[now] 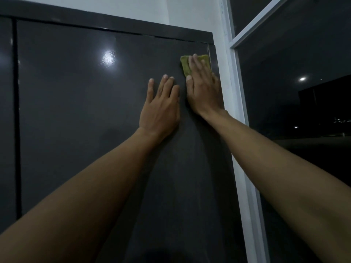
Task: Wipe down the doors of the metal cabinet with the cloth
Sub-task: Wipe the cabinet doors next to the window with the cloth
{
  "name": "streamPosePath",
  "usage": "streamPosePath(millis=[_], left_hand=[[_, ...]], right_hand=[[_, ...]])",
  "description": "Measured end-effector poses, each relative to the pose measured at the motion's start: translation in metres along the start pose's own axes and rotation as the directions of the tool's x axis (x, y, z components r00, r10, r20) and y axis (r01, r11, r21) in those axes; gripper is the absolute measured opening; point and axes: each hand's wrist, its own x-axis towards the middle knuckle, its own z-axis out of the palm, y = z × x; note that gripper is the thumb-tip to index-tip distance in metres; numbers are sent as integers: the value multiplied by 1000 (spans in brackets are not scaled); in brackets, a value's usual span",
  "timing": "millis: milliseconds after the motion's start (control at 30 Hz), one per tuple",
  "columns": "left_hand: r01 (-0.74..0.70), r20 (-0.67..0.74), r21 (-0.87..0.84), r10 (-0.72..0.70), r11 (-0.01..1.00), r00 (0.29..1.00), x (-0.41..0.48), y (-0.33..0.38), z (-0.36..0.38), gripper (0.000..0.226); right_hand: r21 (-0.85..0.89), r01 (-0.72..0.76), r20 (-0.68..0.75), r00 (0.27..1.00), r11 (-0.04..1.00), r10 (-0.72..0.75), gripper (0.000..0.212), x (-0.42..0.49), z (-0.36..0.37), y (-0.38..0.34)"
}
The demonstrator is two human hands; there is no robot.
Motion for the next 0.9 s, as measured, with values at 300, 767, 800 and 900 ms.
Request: streamPosePath(millis=[300, 767, 800, 900], left_hand=[[-9, -6, -22, 9, 1000, 1000, -12, 2, -2, 36], [-20, 12, -6, 20, 1000, 1000, -23, 9, 2, 36], [-18, 12, -10, 18, 1000, 1000, -22, 9, 3, 36], [-6, 8, -22, 6, 1000, 1000, -26, 9, 1, 36]], right_hand=[[-33, -86, 17, 996, 996, 87, 59, -10, 3, 6], [-18, 72, 65, 995, 997, -71, 56, -71, 1, 17], [-15, 84, 67, 994, 996, -83, 56, -73, -1, 21], [3, -130, 1, 991, 991, 130, 56, -73, 1, 19]])
